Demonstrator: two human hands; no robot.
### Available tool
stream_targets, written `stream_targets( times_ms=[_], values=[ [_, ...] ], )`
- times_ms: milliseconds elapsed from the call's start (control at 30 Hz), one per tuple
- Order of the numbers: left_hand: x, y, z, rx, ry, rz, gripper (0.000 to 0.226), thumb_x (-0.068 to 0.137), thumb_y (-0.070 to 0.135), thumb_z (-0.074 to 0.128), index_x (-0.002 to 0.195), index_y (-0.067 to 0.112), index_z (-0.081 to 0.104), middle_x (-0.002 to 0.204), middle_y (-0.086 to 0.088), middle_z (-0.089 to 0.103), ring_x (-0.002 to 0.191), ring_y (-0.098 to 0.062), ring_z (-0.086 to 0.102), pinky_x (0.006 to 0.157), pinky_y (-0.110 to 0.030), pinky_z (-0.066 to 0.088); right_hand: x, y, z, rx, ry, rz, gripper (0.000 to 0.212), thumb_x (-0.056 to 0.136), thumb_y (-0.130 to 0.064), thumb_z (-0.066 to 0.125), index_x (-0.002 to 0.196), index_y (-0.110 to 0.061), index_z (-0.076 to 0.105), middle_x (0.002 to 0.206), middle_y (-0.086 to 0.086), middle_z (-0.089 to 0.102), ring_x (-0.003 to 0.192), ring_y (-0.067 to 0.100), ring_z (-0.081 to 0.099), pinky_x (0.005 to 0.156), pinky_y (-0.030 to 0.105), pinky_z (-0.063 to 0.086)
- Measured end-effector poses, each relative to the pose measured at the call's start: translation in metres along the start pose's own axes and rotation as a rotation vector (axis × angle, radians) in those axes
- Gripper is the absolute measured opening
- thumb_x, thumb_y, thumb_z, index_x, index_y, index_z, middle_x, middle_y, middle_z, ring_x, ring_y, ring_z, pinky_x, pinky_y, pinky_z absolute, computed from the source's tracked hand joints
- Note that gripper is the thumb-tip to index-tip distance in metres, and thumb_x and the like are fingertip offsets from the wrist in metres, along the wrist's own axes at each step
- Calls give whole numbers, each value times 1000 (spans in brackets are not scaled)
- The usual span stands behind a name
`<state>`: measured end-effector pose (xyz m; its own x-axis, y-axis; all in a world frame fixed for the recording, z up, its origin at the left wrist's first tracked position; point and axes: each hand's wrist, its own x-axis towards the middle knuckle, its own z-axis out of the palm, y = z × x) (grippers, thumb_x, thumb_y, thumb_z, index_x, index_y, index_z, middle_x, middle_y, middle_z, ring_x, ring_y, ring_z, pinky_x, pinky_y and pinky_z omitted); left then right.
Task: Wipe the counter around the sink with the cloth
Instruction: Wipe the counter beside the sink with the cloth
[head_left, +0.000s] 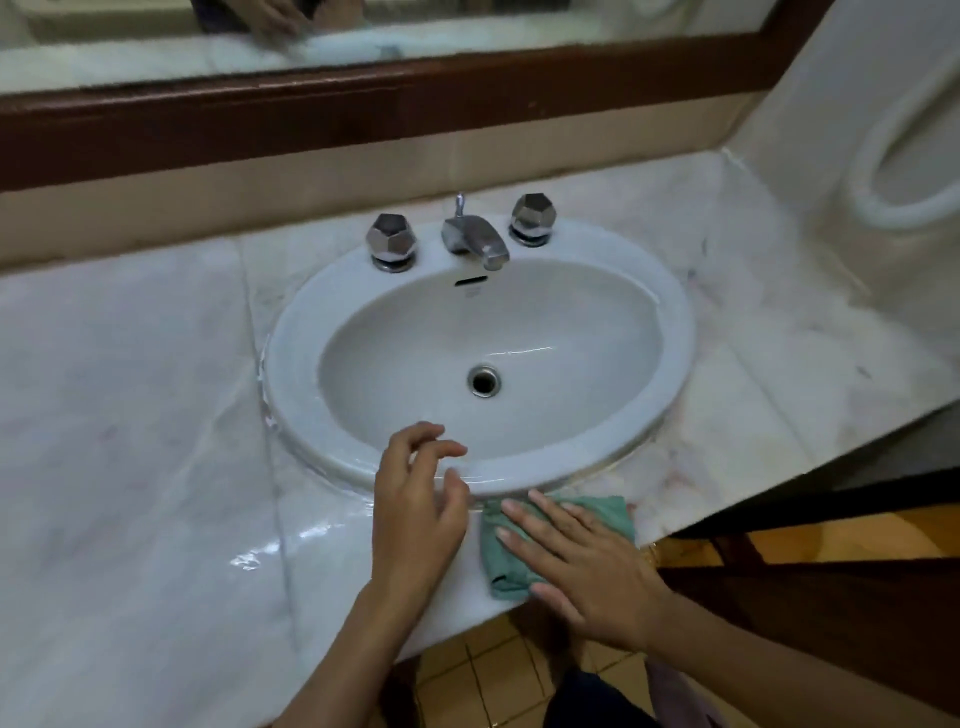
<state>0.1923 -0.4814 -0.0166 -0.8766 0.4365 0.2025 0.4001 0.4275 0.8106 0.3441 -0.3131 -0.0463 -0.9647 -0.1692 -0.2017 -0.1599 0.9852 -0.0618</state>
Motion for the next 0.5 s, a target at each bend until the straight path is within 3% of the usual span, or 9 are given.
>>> stream_targets(
  times_ms=[67, 167, 233, 333, 400, 500],
  values=[
    [4, 21, 30, 17, -18, 22, 20, 83, 15, 52, 96, 19, 66, 115, 8, 52, 112, -4, 50, 94, -11, 35, -36, 46, 7, 43, 32, 104, 56, 102, -48, 23, 153, -25, 18, 161, -1, 14, 148, 24, 10, 111, 42, 20],
    [22, 50, 80, 51, -31, 5, 22, 81, 15, 51, 96, 19, 66, 112, 9, 54, 107, -6, 50, 87, -25, 43, -69, 117, 11, 103, 56, 240, 54, 102, -44, 25, 152, -25, 22, 161, -1, 15, 148, 23, 10, 112, 42, 23],
    [37, 72, 121, 74, -71, -1, 24, 81, 16, 50, 99, 19, 66, 113, 9, 54, 106, -9, 51, 82, -30, 45, -79, 165, 11, 119, 53, 363, 57, 100, -46, 20, 153, -27, 15, 162, -4, 6, 149, 20, 3, 115, 43, 22],
    [61, 98, 178, 144, -163, -25, 34, 79, 22, 48, 108, 18, 64, 124, 4, 53, 116, -15, 49, 94, -30, 41, -76, 228, 9, 176, 90, 596, 61, 96, -53, 5, 152, -31, -6, 160, -8, -14, 147, 15, -15, 119, 39, 5],
    [79, 114, 211, 192, -215, -61, 42, 80, 26, 46, 119, 17, 60, 137, 0, 48, 124, -19, 46, 100, -33, 38, -66, 266, 5, 204, 124, 696, 62, 96, -52, 4, 153, -28, -5, 160, -6, -13, 147, 17, -15, 117, 37, 0],
    [101, 126, 245, 260, -291, -90, 49, 91, 33, 44, 138, 19, 44, 153, 0, 31, 134, -21, 36, 105, -37, 32, -39, 320, -2, 238, 160, 760, 60, 99, -49, 9, 154, -25, 2, 162, -3, -5, 148, 19, -9, 118, 41, 4]
  ],
)
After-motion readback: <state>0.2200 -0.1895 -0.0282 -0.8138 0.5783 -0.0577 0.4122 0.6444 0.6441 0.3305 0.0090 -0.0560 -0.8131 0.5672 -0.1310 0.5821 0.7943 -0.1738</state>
